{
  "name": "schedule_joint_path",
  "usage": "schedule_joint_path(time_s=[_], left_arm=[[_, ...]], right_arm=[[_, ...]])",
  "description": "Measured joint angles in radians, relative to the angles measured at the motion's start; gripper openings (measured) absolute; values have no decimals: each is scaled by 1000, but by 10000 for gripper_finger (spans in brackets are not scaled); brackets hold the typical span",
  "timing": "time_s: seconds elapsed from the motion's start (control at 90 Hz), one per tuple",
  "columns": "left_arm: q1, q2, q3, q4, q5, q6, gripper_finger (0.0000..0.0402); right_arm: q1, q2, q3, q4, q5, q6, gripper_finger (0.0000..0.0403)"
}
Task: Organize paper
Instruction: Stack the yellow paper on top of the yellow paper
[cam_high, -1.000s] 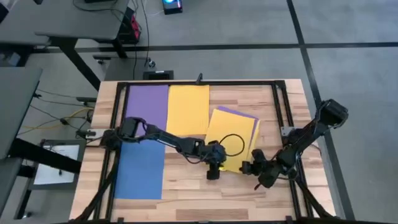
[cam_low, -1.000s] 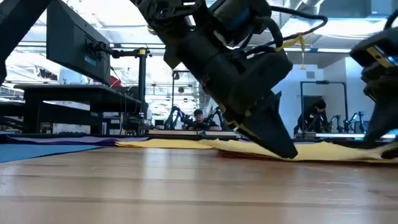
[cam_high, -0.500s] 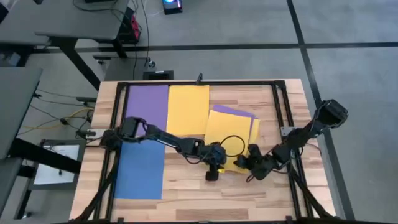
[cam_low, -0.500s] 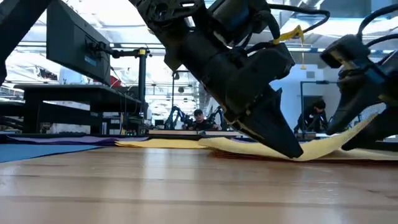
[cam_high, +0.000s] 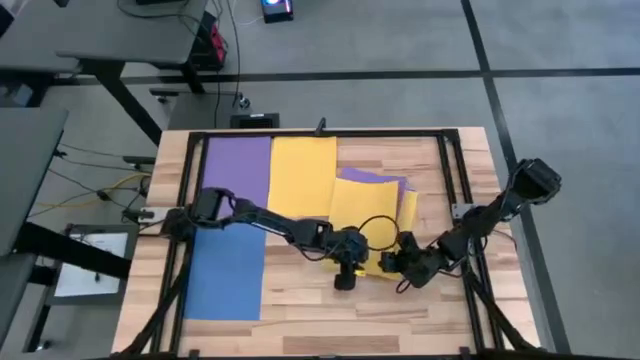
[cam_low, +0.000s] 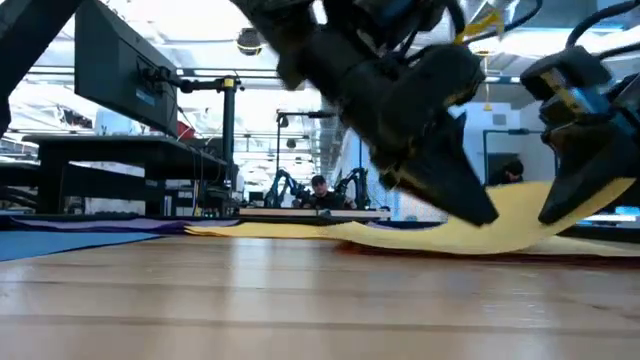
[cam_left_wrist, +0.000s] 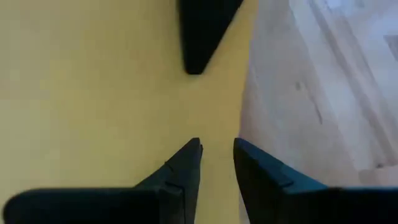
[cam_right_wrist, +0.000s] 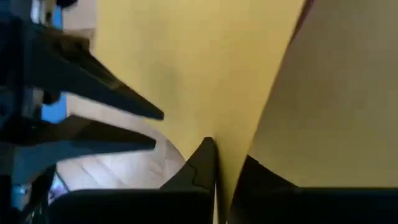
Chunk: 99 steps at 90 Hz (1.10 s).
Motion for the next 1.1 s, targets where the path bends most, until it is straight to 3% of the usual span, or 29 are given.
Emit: schedule_joint_path(time_s=[0.333,0.456,0.6,0.789,1.1], left_arm=[[17,-4,536,-751,-3,96,82],[29,-10,727,-1086,-40,13,82],[21,-198,600,-1167,-95,-150,82],[-27,-443,438,-1153,-275,-208,82],[-108,-847,11,-1020,-283,-366,82]], right_arm=[[-11,-163,125,-223,7,-242,0],[-32,-225,174,-346,7,-327,0],[-68,-275,215,-406,7,-423,0],[-137,-291,265,-391,6,-504,0],[-315,-289,332,-272,4,-559,0]])
